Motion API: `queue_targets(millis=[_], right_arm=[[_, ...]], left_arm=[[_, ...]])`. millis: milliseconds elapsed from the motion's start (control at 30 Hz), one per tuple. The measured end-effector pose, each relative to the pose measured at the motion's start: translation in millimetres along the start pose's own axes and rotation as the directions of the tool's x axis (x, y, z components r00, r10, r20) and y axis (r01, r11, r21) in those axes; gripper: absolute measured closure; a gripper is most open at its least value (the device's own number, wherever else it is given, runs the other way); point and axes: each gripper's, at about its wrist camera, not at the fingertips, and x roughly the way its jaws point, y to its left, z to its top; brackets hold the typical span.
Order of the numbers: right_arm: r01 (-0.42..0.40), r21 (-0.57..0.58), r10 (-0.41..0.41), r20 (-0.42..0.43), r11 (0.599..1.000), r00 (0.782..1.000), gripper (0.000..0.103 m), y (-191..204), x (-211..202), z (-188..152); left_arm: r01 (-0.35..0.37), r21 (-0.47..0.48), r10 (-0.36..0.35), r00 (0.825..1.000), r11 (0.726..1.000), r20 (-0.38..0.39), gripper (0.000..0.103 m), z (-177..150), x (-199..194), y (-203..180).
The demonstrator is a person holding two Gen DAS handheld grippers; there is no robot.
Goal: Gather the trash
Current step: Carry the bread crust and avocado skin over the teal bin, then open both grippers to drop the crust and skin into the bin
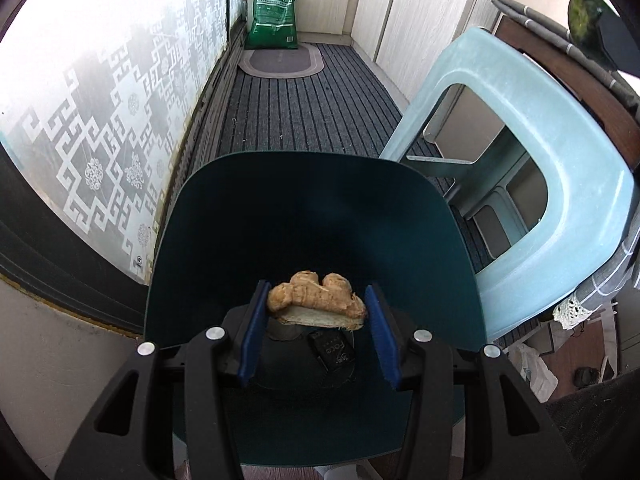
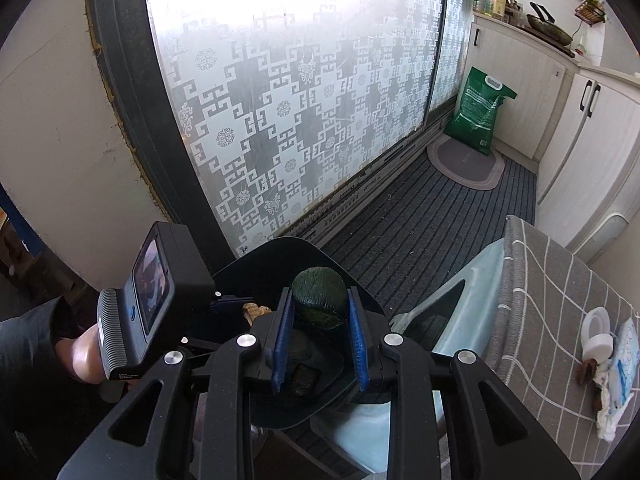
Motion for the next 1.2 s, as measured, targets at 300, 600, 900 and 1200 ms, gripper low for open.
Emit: queue_targets(millis=[300, 600, 900, 1200], right_arm=[[-0.019, 0.005, 0.019, -0.065, 1.0, 0.998, 0.077, 12.0, 24.1, 3.1], [-0.008, -0.009, 0.006, -0.151, 1.0, 0.988, 0.077, 18.1, 57.4, -8.5], [-0.012, -0.03, 0.005, -0.237, 0.999, 0.972, 0.077, 24.6, 89.5, -29.1], [-0.031, -0.033, 0.019, -0.32, 0.999, 0.947, 0.077, 30.8, 122.3, -50.6]], left_arm=[[-0.011, 0.01, 0.012, 0.999, 1.0, -0.04, 0.05, -11.1, 10.0, 7.5], [-0.023, -0.044, 0.027, 0.995, 0.999, 0.093, 0.068, -4.8, -21.5, 25.9], [-0.019, -0.066, 0.035, 0.968, 0.998, 0.248, 0.081, 8.0, -65.7, 24.5], [0.011, -0.103, 0.026, 0.935, 0.995, 0.355, 0.09, 20.2, -98.4, 28.4]])
